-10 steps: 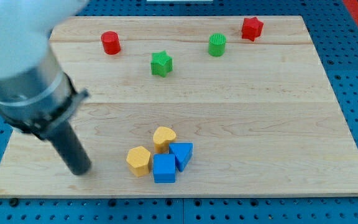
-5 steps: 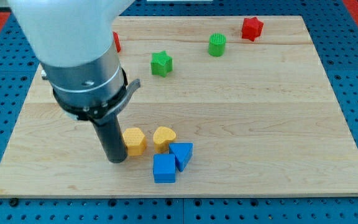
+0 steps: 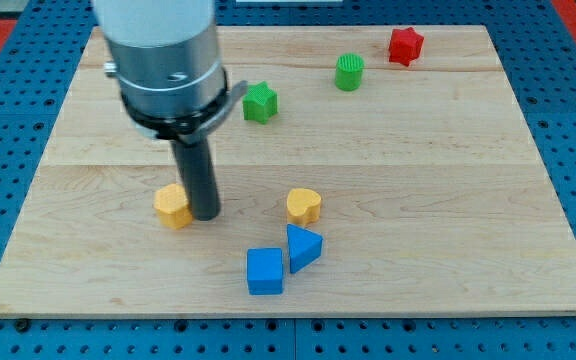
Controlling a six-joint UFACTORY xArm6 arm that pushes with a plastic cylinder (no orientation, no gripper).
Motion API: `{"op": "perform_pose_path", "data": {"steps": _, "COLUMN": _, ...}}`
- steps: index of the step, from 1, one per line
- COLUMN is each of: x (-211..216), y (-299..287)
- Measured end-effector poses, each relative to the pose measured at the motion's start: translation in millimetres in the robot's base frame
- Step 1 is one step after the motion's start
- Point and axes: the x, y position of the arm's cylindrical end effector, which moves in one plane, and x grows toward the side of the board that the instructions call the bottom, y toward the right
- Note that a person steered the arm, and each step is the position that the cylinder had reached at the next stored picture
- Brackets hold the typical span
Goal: Push yellow hexagon above red circle
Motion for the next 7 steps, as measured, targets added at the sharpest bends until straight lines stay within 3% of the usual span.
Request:
{"op": "perform_pose_path", "data": {"steps": 1, "x": 12, "y": -8}}
{"op": "perform_pose_path", "data": {"steps": 4, "x": -34, "y": -95}}
{"op": "perform_pose_path", "data": {"steps": 7, "x": -14, "y": -102}}
